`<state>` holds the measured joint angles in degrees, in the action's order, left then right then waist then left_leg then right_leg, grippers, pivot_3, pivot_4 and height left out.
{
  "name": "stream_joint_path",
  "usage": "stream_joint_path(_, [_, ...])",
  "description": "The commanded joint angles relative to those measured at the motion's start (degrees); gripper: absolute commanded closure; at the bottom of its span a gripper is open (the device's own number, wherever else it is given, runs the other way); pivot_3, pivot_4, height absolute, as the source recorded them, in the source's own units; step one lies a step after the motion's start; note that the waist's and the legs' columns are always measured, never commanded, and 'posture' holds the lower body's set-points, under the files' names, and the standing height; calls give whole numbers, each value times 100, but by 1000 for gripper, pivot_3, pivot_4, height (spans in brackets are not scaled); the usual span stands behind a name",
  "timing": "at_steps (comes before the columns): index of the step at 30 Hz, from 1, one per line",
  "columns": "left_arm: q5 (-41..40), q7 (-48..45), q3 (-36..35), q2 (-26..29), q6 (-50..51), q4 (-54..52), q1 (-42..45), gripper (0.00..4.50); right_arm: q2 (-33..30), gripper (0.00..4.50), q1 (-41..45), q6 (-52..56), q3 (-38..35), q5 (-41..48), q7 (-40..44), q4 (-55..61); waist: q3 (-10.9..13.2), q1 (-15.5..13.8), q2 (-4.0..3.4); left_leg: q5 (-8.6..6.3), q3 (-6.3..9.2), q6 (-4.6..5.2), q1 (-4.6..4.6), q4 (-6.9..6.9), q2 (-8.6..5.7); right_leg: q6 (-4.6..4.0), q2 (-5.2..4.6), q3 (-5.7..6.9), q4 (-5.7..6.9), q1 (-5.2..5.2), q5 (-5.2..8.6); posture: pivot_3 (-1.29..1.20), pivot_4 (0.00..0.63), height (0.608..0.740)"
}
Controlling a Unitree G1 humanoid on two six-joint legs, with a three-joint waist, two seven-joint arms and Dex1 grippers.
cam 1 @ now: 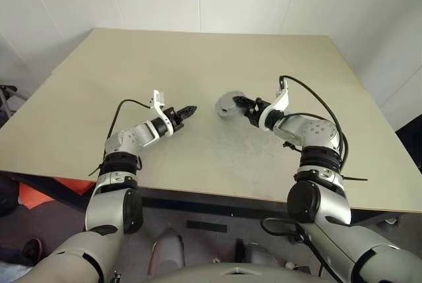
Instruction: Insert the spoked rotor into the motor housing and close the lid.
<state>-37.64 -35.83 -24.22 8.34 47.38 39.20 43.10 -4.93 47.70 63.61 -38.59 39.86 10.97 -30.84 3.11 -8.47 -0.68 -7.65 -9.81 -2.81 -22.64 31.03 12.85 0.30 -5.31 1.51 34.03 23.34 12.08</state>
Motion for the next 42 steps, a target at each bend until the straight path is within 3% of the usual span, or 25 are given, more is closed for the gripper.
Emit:
stream_joint_path(1, [-688, 265, -688, -20, 52, 19, 241, 3585, 125, 2368, 485, -171, -243, 598, -85, 123, 1, -6, -1, 0, 0, 0, -1, 2, 0, -6, 0, 0, 1, 0, 3, 0, 0, 740])
stream_joint_path(6, [-1186, 436, -1043, -127, 375, -93, 92, 1861, 301, 2368, 629, -168, -281, 906, -267, 188, 1, -31, -1, 0, 0, 0, -2, 20, 0, -14, -3, -1, 6, -5, 8, 0, 0, 740])
stream_joint_path(11, [-1937, 715, -1342, -230, 1576, -32, 61, 182, 448, 2368, 633, 18, -223, 1243, -406, 383, 4, -42, 2, 1, 2, -1, -2, 39, -1, -15, -8, -2, 46, -1, 9, 0, 0, 740])
stream_joint_path(18, [-2419, 975, -1510, -395, 2200, 15, 125, 182, 826, 2368, 392, 603, -13, 1769, -663, 1107, 5, -13, 2, 9, 7, -15, 10, 45, 1, -14, -6, -6, 65, 2, 9, 0, 0, 740])
stream_joint_path(40, [-2588, 958, -1441, -553, 1830, 214, 455, 182, 831, 2368, 69, 706, 409, 2230, -977, 1578, 5, -24, 3, 19, 28, -31, 4, 44, -4, 5, -4, -1, 66, -3, -2, 0, 0, 740])
stream_joint_path(42, [-2581, 974, -1421, -555, 1800, 185, 442, 570, 818, 2368, 67, 687, 424, 2231, -976, 1562, 5, -24, 3, 19, 29, -31, 4, 44, -4, 6, -4, -1, 66, -4, -2, 0, 0, 740])
